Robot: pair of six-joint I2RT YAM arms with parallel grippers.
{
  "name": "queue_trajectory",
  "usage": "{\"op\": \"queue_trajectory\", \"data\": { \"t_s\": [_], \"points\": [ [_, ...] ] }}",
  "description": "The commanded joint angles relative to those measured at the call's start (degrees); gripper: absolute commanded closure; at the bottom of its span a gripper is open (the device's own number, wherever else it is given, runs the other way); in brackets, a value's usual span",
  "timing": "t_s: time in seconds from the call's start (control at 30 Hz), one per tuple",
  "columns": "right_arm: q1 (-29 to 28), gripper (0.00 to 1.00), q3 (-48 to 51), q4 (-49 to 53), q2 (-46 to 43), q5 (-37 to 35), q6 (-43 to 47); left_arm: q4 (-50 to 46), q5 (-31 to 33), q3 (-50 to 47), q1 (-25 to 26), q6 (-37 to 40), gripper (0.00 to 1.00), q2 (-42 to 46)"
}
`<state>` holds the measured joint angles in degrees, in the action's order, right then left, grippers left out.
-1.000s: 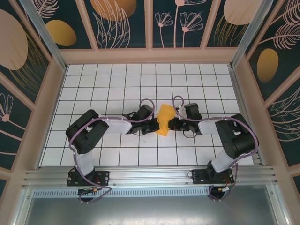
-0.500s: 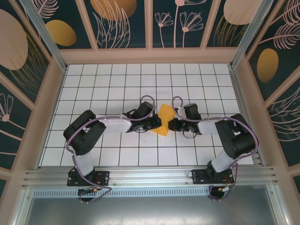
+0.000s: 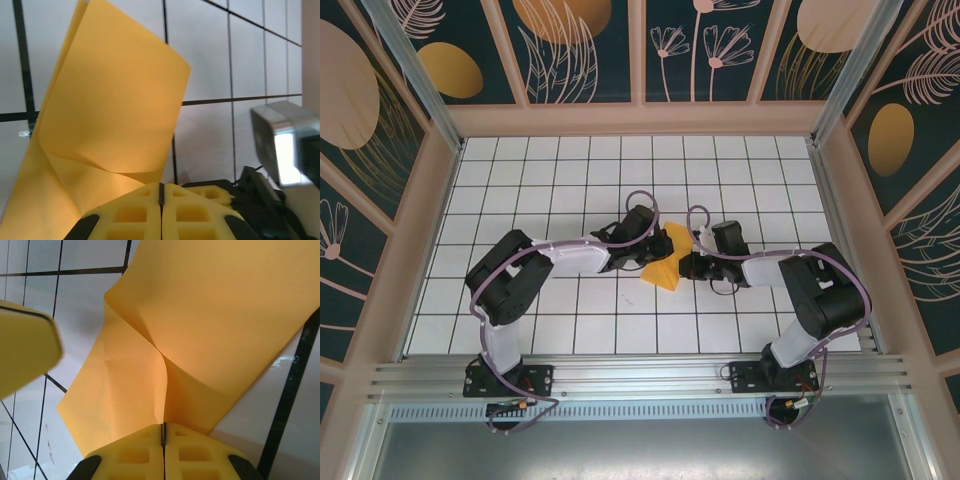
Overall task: Fold a paper plane with a square sheet of paper (pick it up from the middle)
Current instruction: Fold the triangle a second time at the center of the table.
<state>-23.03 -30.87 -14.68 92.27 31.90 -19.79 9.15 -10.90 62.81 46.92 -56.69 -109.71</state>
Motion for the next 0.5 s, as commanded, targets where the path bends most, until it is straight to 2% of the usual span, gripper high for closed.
{"op": "queue_trajectory", "data": {
  "t_s": [0.0,0.47],
  "points": [
    [-0.6,0.92,-0.9,1.4,1.2,-1.5,1.4,-1.7,2.0,1.4,0.3,-0.7,0.92,-2.3],
    [-0.7,0.91,-1.0,1.1,2.1,-1.5,1.2,-1.2,4.0,-0.9,0.2,-0.5,0.93,-6.2]
  ]
}}
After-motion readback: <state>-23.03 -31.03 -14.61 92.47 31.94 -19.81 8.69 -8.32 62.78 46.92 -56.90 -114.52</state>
